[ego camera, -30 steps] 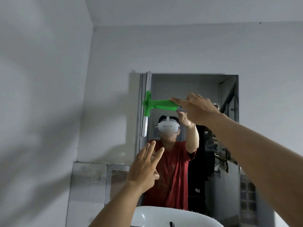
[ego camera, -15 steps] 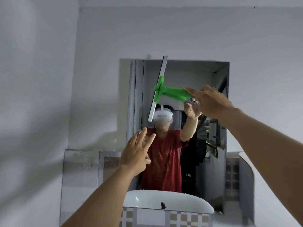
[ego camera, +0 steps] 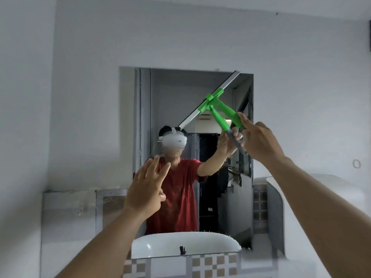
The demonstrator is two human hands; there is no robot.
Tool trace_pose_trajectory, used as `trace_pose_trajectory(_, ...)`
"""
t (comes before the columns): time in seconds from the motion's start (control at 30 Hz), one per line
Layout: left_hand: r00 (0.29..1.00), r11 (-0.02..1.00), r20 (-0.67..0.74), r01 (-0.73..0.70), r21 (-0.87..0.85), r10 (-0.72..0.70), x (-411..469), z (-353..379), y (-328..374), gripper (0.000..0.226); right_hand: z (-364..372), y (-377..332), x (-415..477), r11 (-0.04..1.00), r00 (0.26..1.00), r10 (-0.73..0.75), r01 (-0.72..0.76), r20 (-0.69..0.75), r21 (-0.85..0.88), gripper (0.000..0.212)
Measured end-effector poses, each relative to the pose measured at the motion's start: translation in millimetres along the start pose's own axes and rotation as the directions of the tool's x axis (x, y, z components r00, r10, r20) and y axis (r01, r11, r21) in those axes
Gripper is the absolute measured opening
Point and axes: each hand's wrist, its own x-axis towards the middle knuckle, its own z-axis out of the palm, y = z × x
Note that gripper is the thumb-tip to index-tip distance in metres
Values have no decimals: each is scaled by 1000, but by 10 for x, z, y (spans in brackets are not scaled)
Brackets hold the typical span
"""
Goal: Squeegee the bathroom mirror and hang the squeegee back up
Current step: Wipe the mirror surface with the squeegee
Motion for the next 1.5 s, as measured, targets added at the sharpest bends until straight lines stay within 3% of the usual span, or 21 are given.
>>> trace_pose_trajectory(0.2,999,1000,-25,-20,21,20,3,-52,40,106,272,-196,-328,971,992,120,-110,-31,213,66)
trace_pose_trajectory(0.33,999,994,-10,-45,101,46,8,-45,11,99,478,-322,-556,948,979,198,-180,-43,263,71)
trace_pose_trajectory(0.6,997,998,-74,-23,52,27,-309,77,-50,77,691,-516,-1060,885,946,314,-323,81,334,83)
trace_pose_trajectory(0.77,999,1000,34,-22,-13,22,-554,293,-147,91,912,-915,-1272,773,900,412,-428,144,468,78)
trace_pose_trajectory(0.93,998,999,60,-3,-48,5,-607,335,-158,99,1107,-1484,-1372,580,859,464,-480,217,658,82)
trace_pose_trajectory(1.07,998,999,60,-21,-28,23,-684,331,-208,102,1209,-1848,-1458,674,905,364,-418,219,610,71)
trace_pose_trajectory(1.23,996,997,61,-71,10,70,-831,427,-258,108,1227,-1899,-1479,883,971,168,-225,170,411,71)
trace_pose_trajectory(1.33,996,997,37,-78,7,78,-832,407,-235,105,1207,-1749,-1449,943,991,83,-113,108,311,71)
trace_pose_trajectory(1.5,996,996,-12,-85,-24,85,-849,466,-260,96,945,-1282,-1344,998,987,-62,61,146,9,81)
